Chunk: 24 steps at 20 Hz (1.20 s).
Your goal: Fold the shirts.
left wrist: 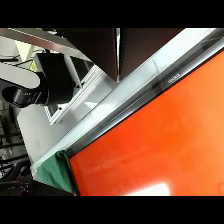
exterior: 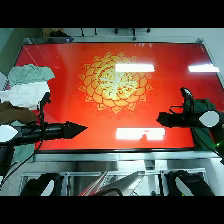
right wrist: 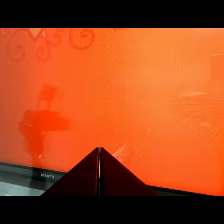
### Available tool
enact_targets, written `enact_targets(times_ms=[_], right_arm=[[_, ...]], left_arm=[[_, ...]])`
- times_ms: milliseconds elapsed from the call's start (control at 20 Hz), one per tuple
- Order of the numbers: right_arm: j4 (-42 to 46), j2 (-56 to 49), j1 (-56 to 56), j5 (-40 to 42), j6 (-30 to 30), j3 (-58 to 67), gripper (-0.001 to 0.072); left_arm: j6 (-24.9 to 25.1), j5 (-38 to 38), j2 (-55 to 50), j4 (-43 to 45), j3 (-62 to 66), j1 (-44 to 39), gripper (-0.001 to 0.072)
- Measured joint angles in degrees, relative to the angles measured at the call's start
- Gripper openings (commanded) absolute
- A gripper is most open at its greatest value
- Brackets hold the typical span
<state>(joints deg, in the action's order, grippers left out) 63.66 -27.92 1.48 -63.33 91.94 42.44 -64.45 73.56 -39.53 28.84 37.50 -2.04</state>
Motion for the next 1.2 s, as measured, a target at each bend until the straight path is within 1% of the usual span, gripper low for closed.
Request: enact_targets(times_ms=[250,400,550,600,650,700,850,950,1100,1200], right_arm=[[0.02,0.00,0.00,-0.02,0.00,0.00,0.0019],[0.02,0.00,0.00,-0.04,0.00,0.00,0.0020],[0.02,0.00,0.00,-0.04,-0.02,0.00,0.0019],[0.02,0.00,0.00,-0.07,-0.02,0.00,0.0020],[0.02,0.00,0.00,-0.07,0.00,0.00,0.0019],[0.02,0.00,0.00,-0.07,-0.02,0.00,0.0019],[0.02,0.00,0.00,-0.07,-0.02,0.00,0.0020],[0.02,0.00,0.00,-0.07,-0.02,0.00,0.0019],[0.02,0.00,0.00,-0.07,-0.02,0.00,0.0019],[0.02,0.00,0.00,-0.07,-0.02,0.00,0.0020]], left_arm=[[-0.20,-0.15,0.24,0.02,0.00,0.02,0.0020],[-1.11,-1.66,0.09,0.48,0.55,1.49,0.0019],[-2.73,-3.78,-2.21,6.54,5.77,6.03,0.0022],[-3.63,-4.35,-3.56,9.60,8.55,7.78,0.0039],[-4.22,-5.31,-5.44,12.90,12.04,9.70,0.0386],[-4.96,-6.54,-7.78,16.28,15.96,11.61,0.0699],[-5.73,-12.57,-16.87,25.24,28.13,15.89,0.0703],[-6.10,-17.90,-25.16,30.69,37.07,17.64,0.0703],[-6.16,-24.61,-41.46,37.05,52.46,18.75,0.0702],[-6.51,-26.88,-53.77,40.22,63.71,19.06,0.0702]])
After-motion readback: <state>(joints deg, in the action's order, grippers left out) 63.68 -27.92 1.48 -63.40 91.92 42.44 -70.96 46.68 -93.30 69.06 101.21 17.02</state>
